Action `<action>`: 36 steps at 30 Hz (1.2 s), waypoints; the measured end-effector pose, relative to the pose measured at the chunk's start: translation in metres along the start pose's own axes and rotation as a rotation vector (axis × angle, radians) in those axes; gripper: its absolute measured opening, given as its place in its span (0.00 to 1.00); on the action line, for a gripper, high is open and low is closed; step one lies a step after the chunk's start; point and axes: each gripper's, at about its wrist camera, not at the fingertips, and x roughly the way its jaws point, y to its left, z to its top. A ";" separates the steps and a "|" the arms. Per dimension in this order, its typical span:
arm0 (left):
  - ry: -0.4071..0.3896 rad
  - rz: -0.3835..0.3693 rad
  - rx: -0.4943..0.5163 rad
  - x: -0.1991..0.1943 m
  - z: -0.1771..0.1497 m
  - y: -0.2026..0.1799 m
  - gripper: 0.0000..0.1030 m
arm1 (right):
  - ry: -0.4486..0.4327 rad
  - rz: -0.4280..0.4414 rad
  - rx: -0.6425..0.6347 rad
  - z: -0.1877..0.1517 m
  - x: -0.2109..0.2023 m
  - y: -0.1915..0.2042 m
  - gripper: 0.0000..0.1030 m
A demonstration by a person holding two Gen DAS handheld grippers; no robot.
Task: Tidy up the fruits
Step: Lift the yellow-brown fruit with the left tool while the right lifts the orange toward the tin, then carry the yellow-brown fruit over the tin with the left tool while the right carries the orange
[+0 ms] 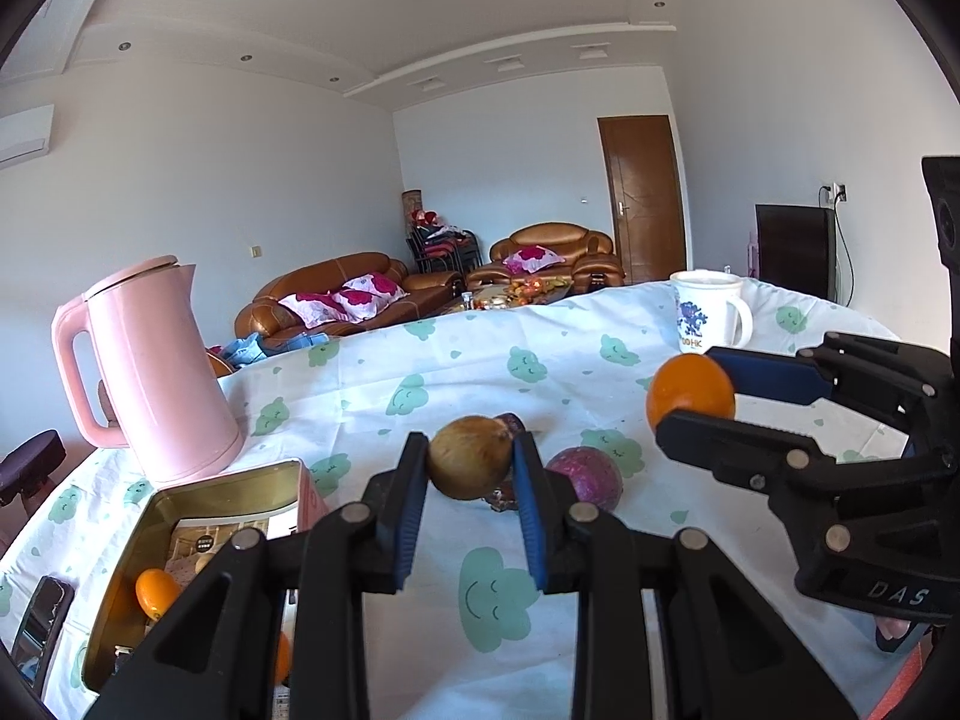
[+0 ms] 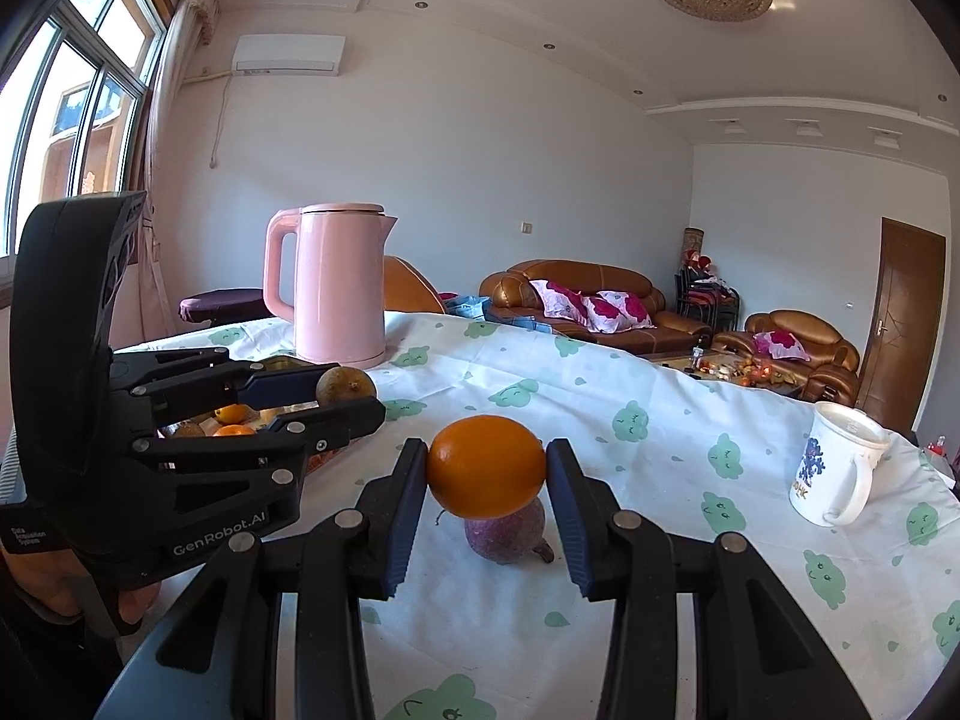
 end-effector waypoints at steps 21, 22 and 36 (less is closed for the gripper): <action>0.001 0.141 -0.127 -0.019 -0.003 0.090 0.29 | -0.028 0.097 -0.080 0.060 0.023 0.047 0.41; 0.000 0.150 -0.130 -0.020 -0.003 0.094 0.29 | -0.032 0.102 -0.080 0.062 0.024 0.049 0.41; 0.010 0.273 -0.196 -0.033 -0.005 0.162 0.29 | -0.051 0.166 -0.098 0.092 0.046 0.073 0.41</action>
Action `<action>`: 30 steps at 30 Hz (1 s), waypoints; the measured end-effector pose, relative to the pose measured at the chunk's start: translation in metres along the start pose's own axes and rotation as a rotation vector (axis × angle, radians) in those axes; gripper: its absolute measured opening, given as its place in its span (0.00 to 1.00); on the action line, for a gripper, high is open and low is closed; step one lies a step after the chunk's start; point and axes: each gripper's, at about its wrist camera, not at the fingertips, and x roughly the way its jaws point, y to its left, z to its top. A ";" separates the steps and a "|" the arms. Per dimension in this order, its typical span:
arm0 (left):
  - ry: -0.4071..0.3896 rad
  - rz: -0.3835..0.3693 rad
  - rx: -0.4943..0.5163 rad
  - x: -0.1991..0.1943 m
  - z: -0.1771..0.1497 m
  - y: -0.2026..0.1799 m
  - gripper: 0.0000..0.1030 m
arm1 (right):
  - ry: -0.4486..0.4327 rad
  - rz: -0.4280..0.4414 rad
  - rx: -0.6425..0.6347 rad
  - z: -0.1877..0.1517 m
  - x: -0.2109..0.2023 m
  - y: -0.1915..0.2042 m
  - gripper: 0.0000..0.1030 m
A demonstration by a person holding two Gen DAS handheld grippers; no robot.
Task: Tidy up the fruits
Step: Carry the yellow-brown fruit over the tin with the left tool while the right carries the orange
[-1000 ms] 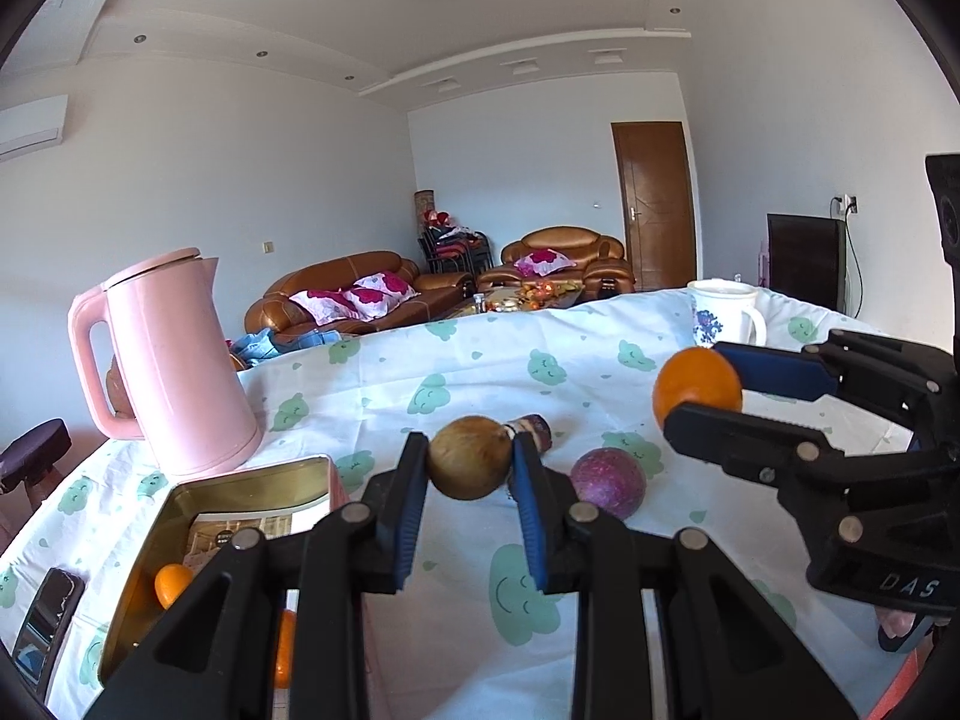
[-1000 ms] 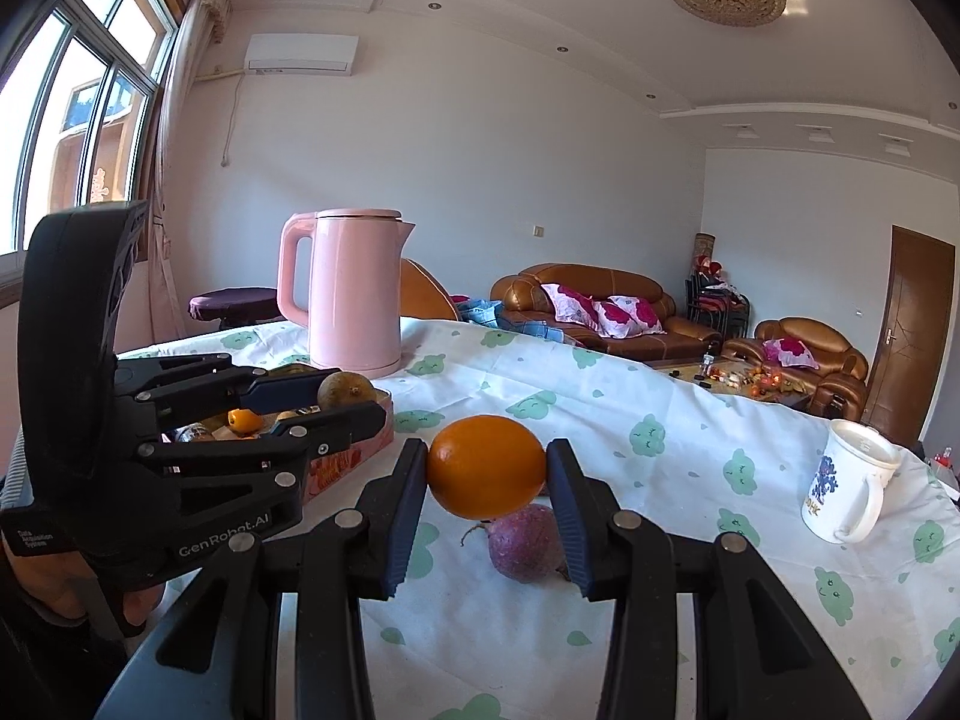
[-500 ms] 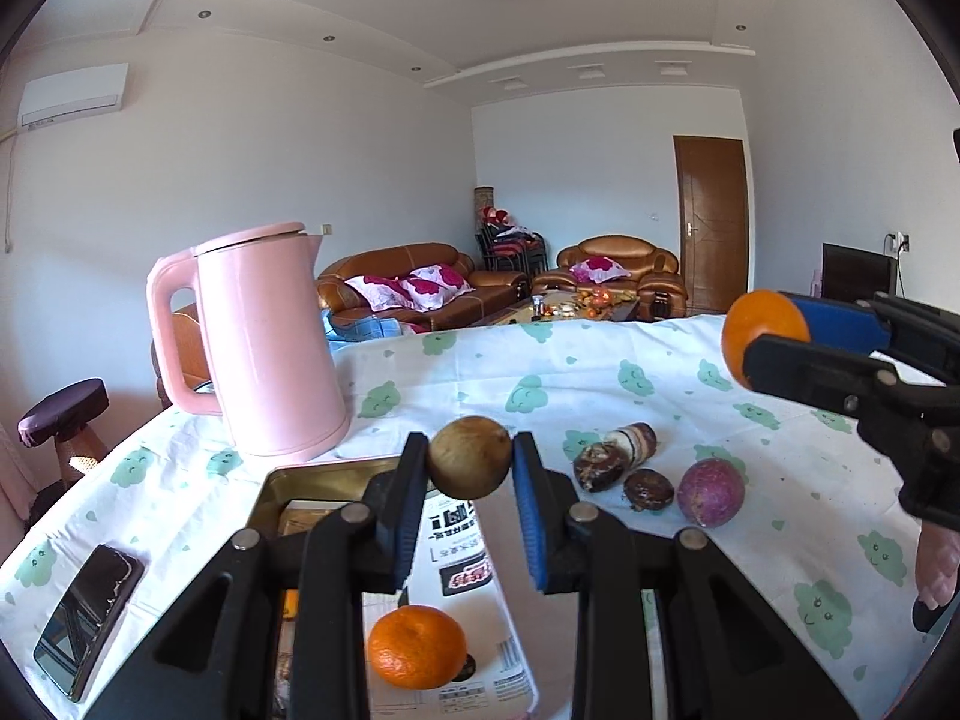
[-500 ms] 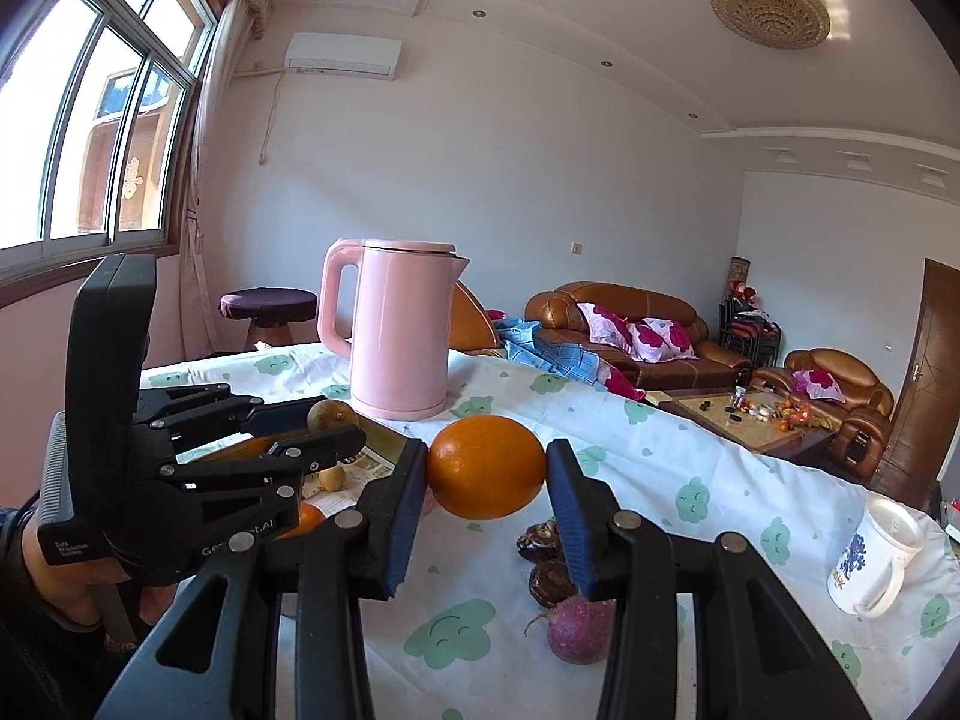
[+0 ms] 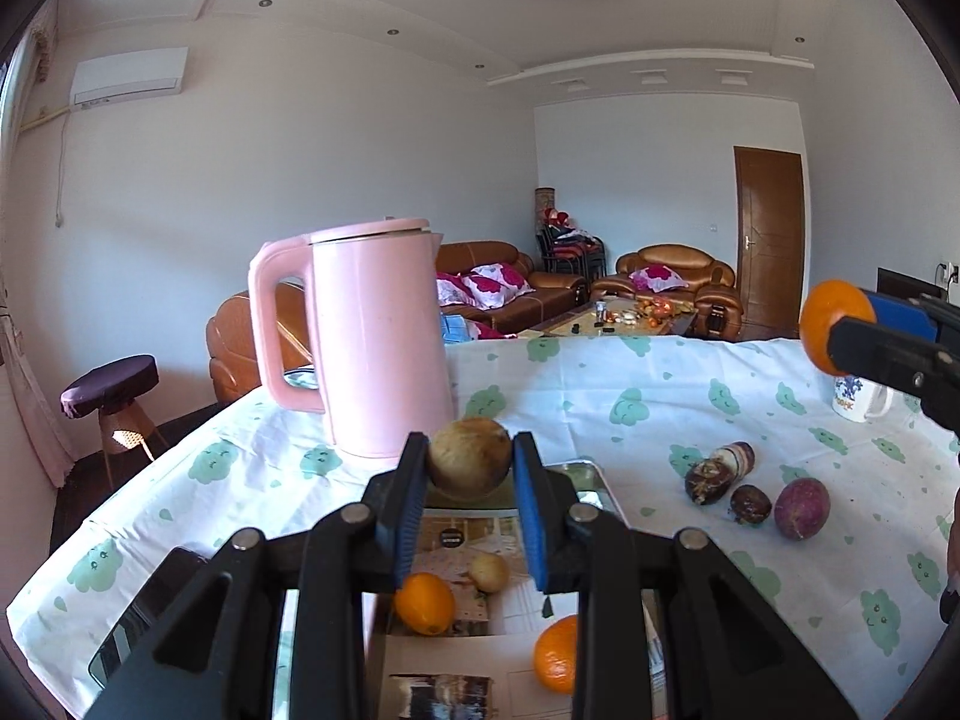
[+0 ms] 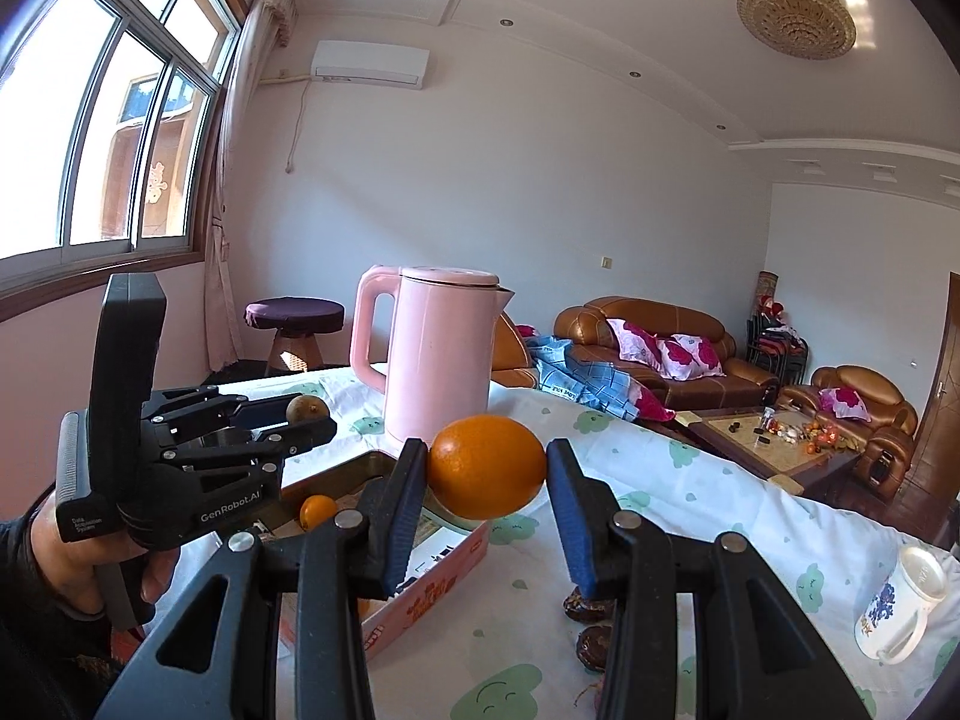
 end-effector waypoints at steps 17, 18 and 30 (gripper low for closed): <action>0.072 0.038 -0.010 0.020 -0.011 0.030 0.29 | 0.073 0.080 0.002 -0.002 0.055 0.030 0.41; 0.077 0.039 -0.007 0.021 -0.011 0.029 0.29 | 0.079 0.084 0.003 -0.003 0.058 0.032 0.41; 0.094 0.051 0.015 0.026 -0.014 0.029 0.29 | 0.112 0.108 0.007 -0.007 0.076 0.043 0.41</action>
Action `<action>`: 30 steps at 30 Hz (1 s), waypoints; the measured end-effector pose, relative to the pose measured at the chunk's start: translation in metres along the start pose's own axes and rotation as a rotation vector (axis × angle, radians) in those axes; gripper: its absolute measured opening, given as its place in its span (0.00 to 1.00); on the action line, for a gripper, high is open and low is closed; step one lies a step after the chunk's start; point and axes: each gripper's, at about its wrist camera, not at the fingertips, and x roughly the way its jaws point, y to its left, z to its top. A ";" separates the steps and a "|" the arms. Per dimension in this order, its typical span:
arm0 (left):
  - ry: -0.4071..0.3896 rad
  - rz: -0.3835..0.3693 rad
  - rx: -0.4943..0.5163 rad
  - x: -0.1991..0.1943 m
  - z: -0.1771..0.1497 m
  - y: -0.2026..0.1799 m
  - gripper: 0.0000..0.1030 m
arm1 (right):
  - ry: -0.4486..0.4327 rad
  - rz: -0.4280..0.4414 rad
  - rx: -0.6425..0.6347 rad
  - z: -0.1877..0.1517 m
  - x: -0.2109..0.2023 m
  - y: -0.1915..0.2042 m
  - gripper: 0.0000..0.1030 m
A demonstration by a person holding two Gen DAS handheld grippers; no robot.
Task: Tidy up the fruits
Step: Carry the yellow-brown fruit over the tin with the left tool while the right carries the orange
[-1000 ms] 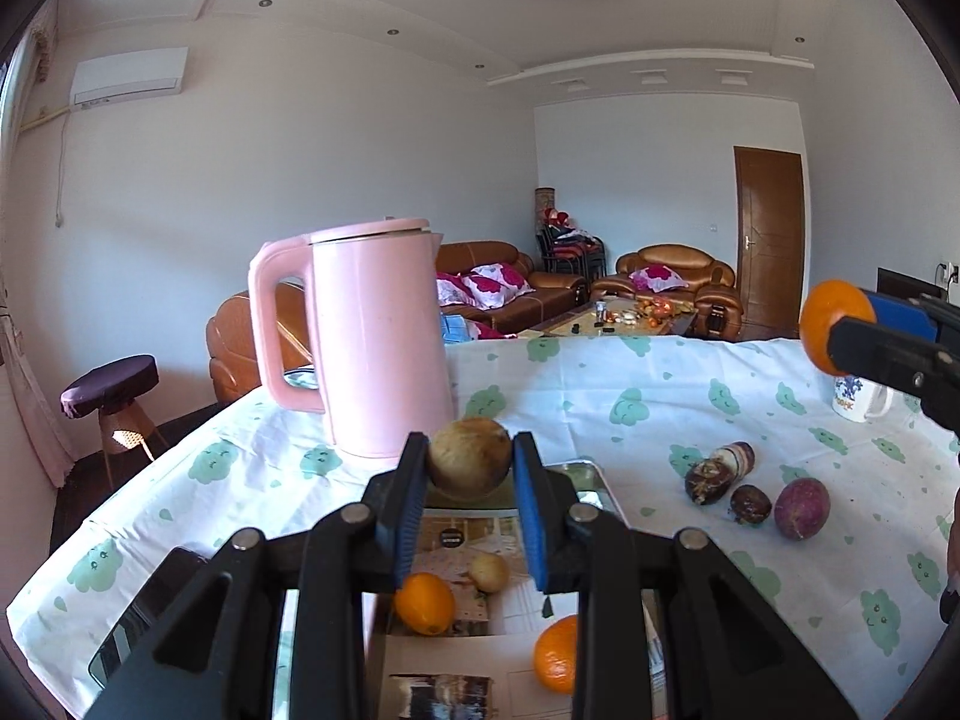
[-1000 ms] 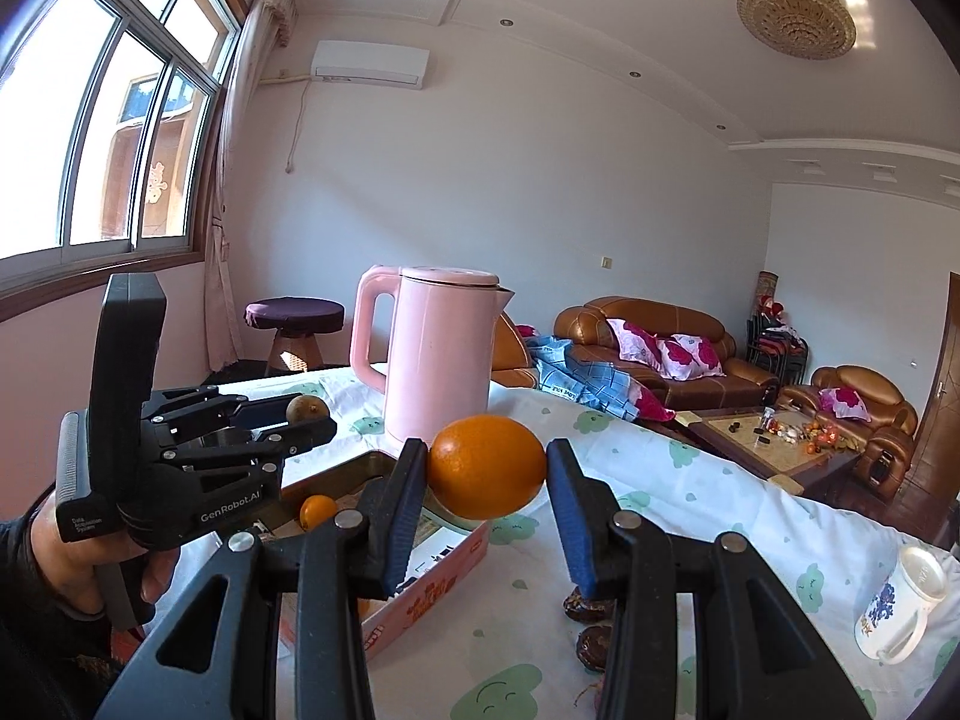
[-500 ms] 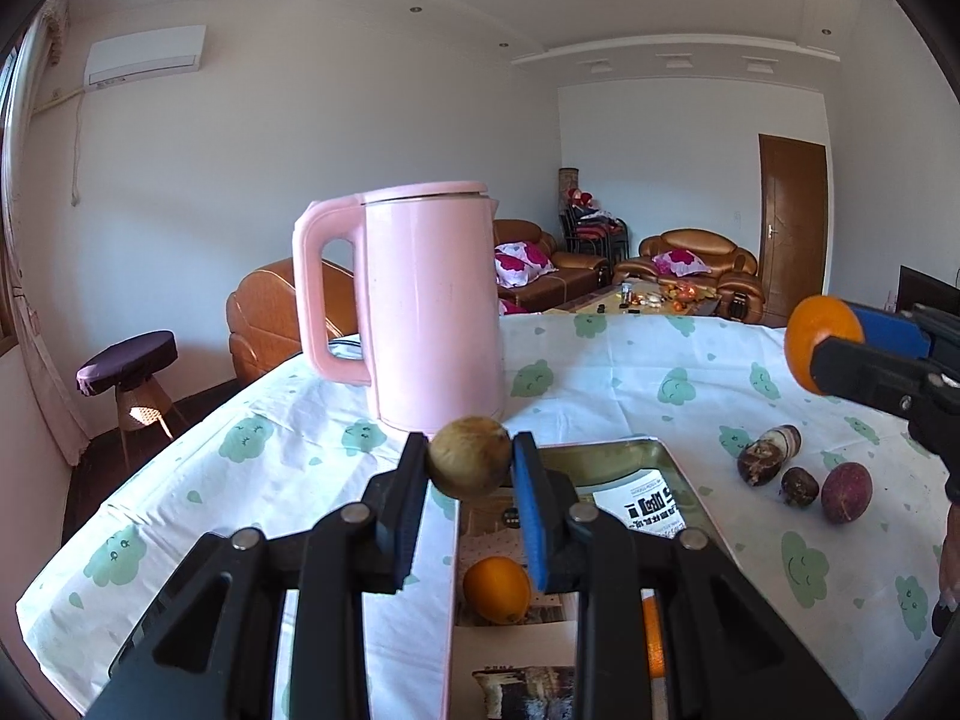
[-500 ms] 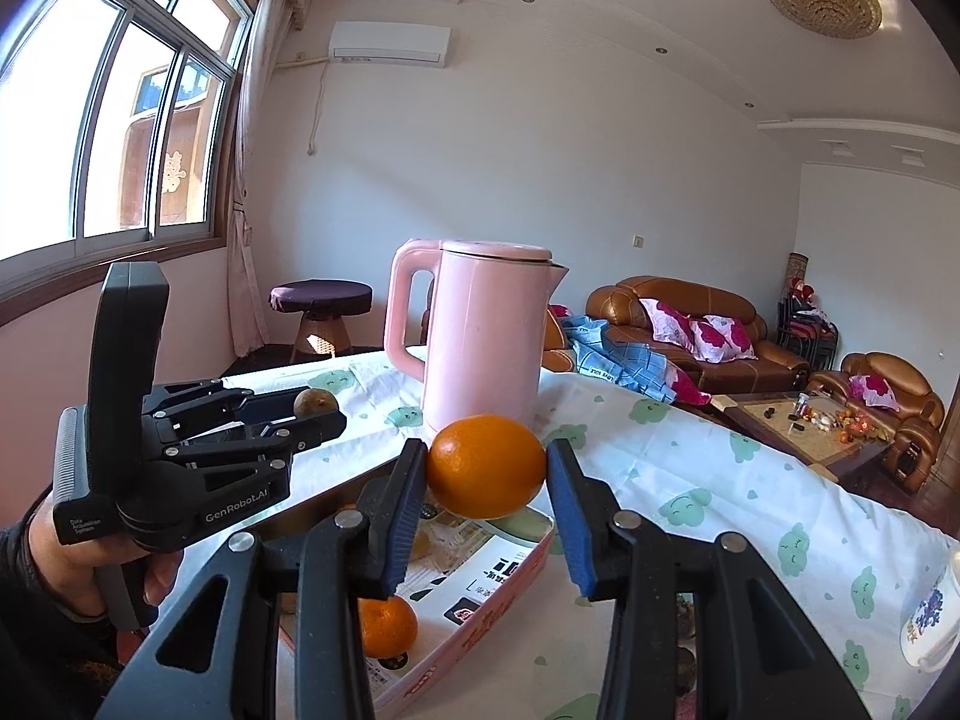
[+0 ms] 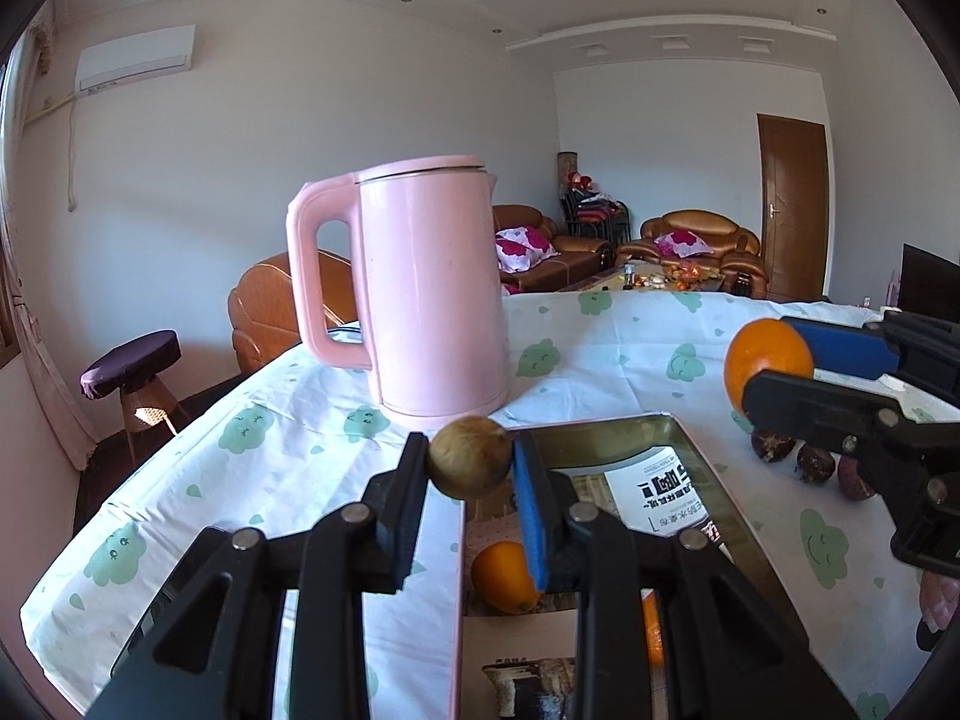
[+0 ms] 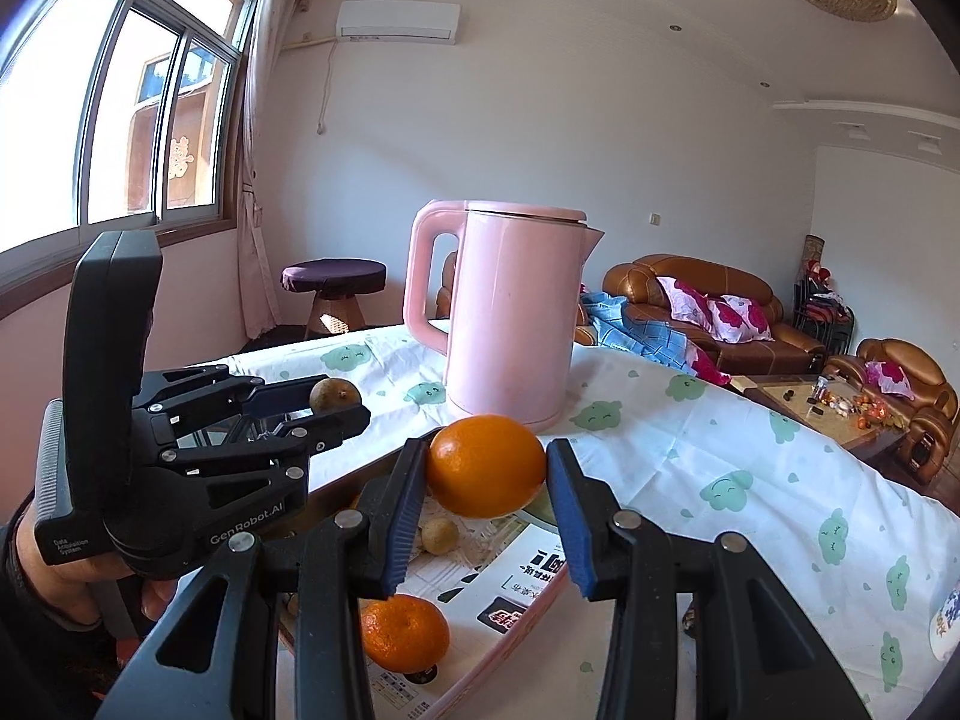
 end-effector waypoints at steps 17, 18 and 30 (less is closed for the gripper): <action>0.046 -0.002 0.022 0.012 -0.005 -0.002 0.29 | 0.036 0.019 0.008 -0.007 0.016 0.005 0.41; 0.049 -0.003 0.024 0.013 -0.005 -0.002 0.29 | 0.037 0.019 0.008 -0.007 0.017 0.006 0.41; 0.104 -0.005 0.058 0.025 -0.012 -0.007 0.29 | 0.076 0.028 0.024 -0.015 0.029 0.007 0.41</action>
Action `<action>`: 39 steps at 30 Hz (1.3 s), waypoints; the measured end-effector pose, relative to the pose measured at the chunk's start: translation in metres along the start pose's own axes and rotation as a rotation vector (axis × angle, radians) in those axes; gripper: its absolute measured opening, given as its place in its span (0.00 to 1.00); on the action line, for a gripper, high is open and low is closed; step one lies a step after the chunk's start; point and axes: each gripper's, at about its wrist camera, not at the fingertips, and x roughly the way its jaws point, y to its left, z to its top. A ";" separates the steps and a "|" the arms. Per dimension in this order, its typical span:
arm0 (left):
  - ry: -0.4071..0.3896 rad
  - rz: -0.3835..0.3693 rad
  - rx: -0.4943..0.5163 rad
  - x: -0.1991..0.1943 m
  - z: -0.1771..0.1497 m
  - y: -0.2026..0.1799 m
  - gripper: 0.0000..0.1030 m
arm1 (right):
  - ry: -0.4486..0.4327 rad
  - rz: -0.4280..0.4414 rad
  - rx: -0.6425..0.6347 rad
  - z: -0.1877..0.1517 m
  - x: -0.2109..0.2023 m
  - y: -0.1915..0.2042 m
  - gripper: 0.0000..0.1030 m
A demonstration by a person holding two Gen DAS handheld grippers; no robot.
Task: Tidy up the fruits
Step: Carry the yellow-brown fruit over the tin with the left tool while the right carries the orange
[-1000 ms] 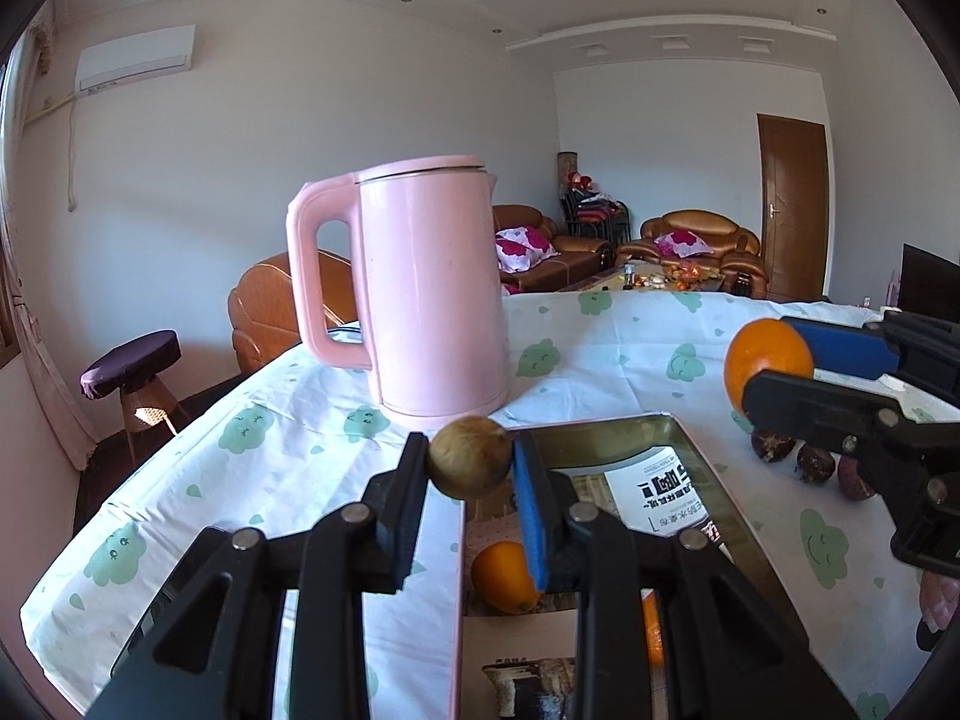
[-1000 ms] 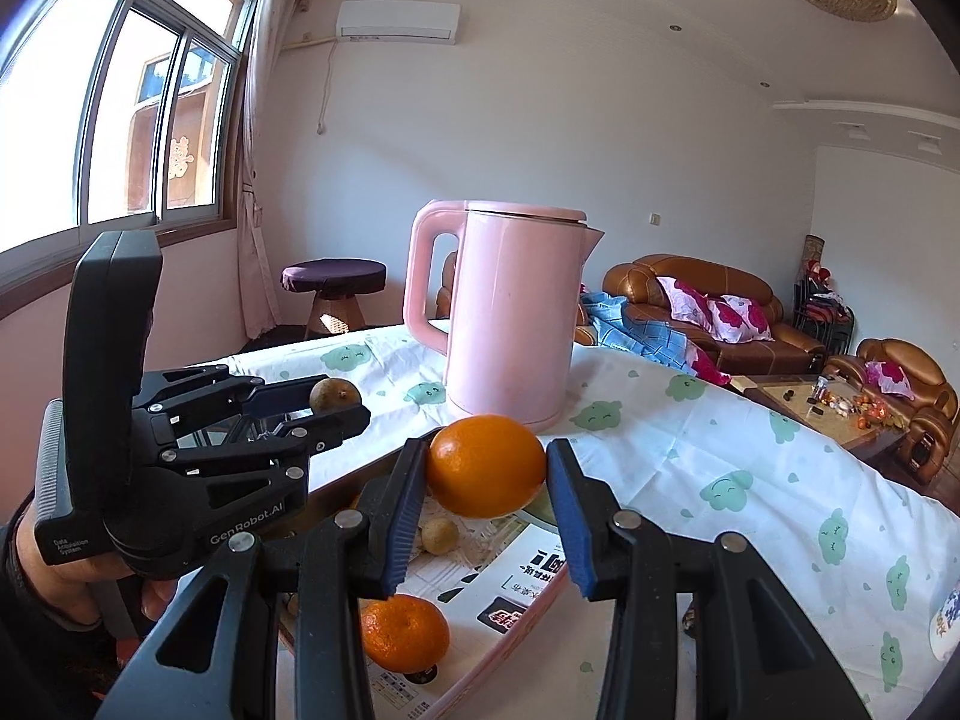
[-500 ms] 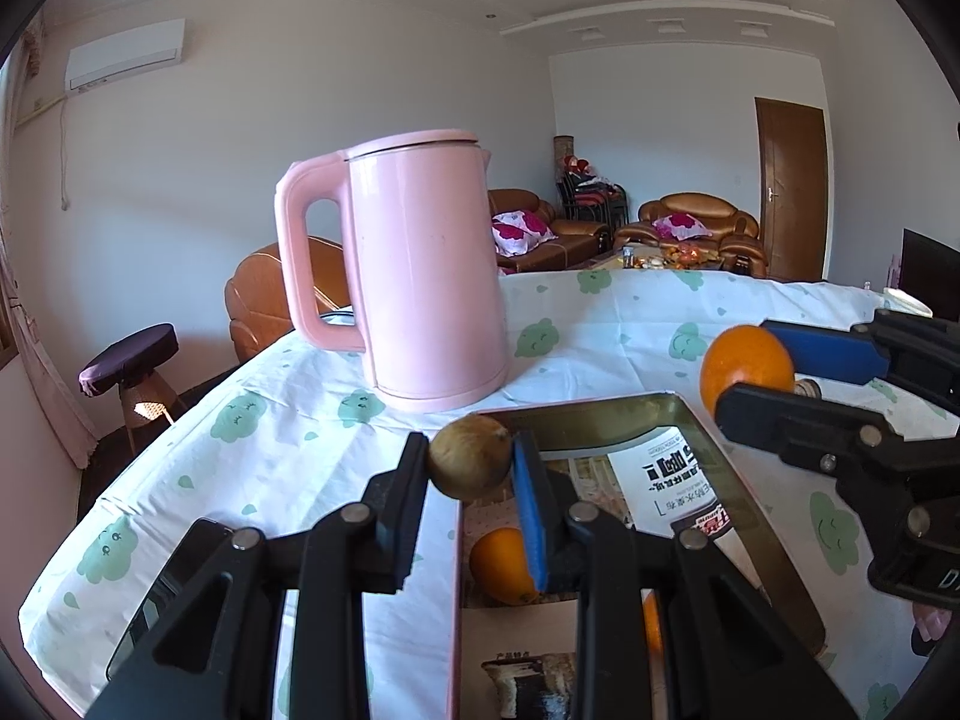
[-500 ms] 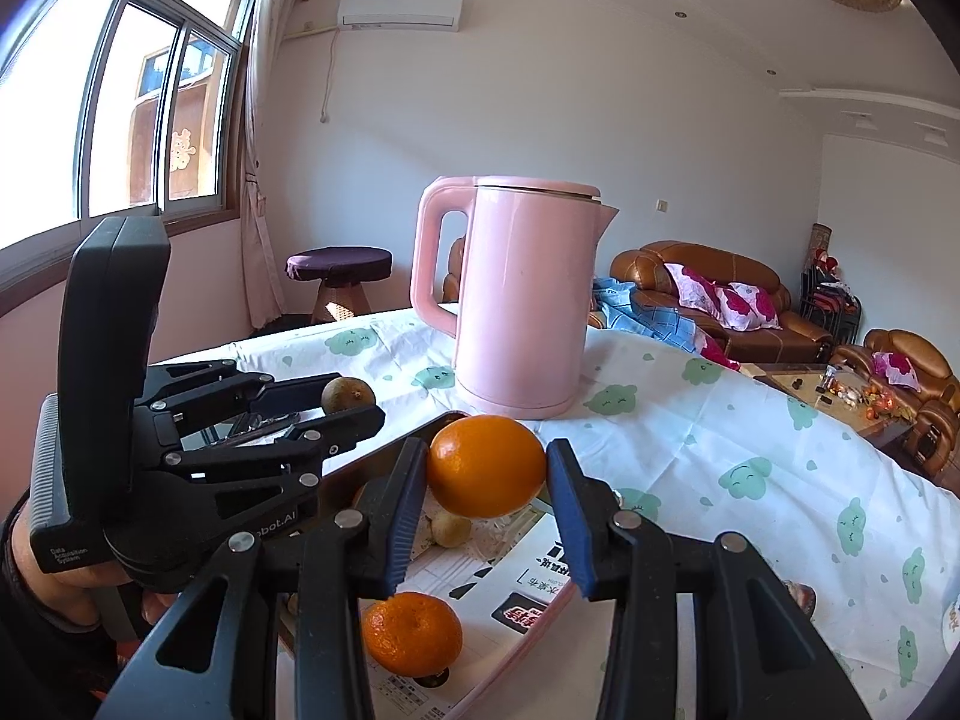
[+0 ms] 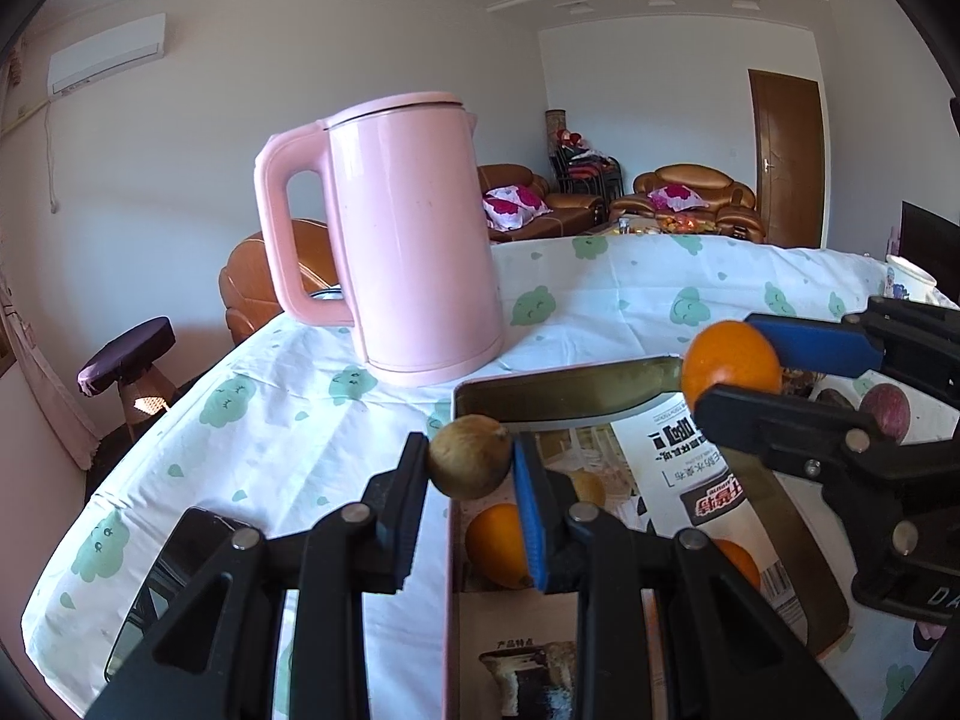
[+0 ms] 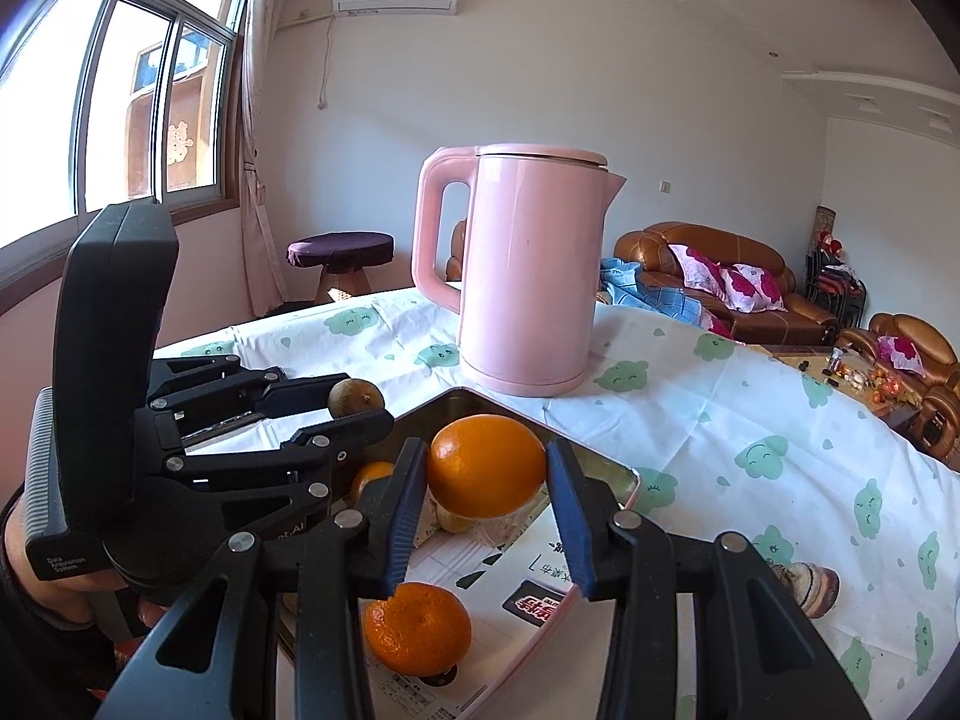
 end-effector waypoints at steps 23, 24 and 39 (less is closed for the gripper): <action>0.074 -0.021 0.077 0.012 -0.002 -0.013 0.29 | 0.088 0.003 0.016 -0.014 0.021 0.000 0.42; 0.078 -0.021 0.079 0.013 -0.002 -0.014 0.29 | 0.093 0.002 0.016 -0.015 0.023 0.000 0.42; 0.154 -0.030 0.111 0.028 -0.005 -0.020 0.29 | 0.142 0.001 0.033 -0.021 0.032 -0.004 0.42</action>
